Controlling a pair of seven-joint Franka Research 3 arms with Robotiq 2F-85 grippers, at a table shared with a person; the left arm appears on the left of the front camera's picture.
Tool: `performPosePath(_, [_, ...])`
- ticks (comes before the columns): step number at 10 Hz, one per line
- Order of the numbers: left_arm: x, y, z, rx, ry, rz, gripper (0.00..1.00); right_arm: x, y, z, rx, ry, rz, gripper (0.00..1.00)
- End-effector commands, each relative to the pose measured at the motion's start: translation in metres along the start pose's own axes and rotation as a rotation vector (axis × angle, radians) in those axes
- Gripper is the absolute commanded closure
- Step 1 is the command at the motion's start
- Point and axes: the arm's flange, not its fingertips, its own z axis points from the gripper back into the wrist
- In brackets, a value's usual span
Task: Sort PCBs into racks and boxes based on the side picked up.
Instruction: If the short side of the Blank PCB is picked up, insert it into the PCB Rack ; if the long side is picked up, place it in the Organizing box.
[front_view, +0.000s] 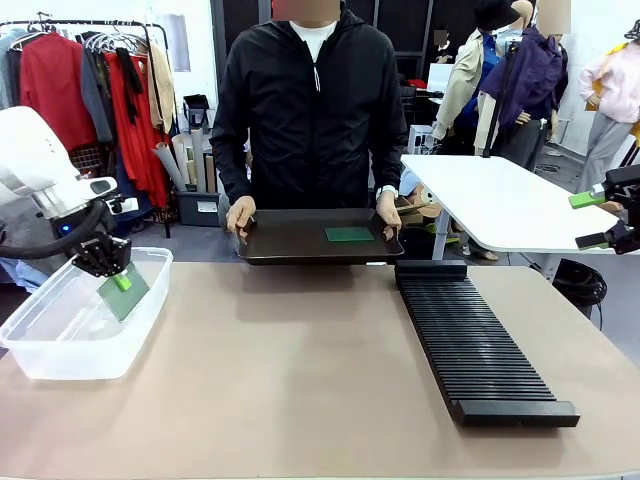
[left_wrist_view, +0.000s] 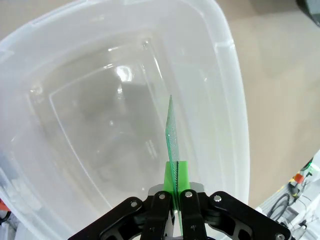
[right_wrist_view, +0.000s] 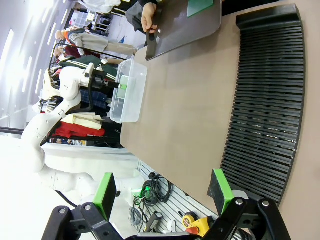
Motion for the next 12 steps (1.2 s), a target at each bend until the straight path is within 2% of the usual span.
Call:
performPosePath(1, [-0.002, 0.005, -0.012, -0.002, -0.007, 0.01, 1.0, -0.001, 0.002, -0.002, -0.002, -0.019, 0.01, 0.0])
performPosePath(5, [-0.004, 0.015, -0.023, -0.011, -0.001, 0.031, 1.0, -0.001, 0.002, -0.002, -0.002, -0.019, 0.01, 0.0])
performPosePath(7, [-0.002, 0.018, -0.025, -0.015, -0.001, 0.035, 0.96, -0.001, 0.002, -0.002, -0.002, -0.019, 0.01, 0.0])
performPosePath(8, [-0.001, 0.019, -0.026, -0.016, 0.002, 0.031, 0.9, -0.001, 0.002, -0.002, -0.002, -0.019, 0.01, 0.0])
performPosePath(9, [-0.001, 0.019, -0.026, -0.015, 0.0, 0.029, 0.78, -0.001, 0.002, -0.002, -0.002, -0.019, 0.01, 0.0])
performPosePath(12, [-0.003, 0.019, -0.023, 0.007, 0.001, 0.041, 0.19, -0.001, 0.002, -0.002, -0.002, -0.019, 0.01, 0.0])
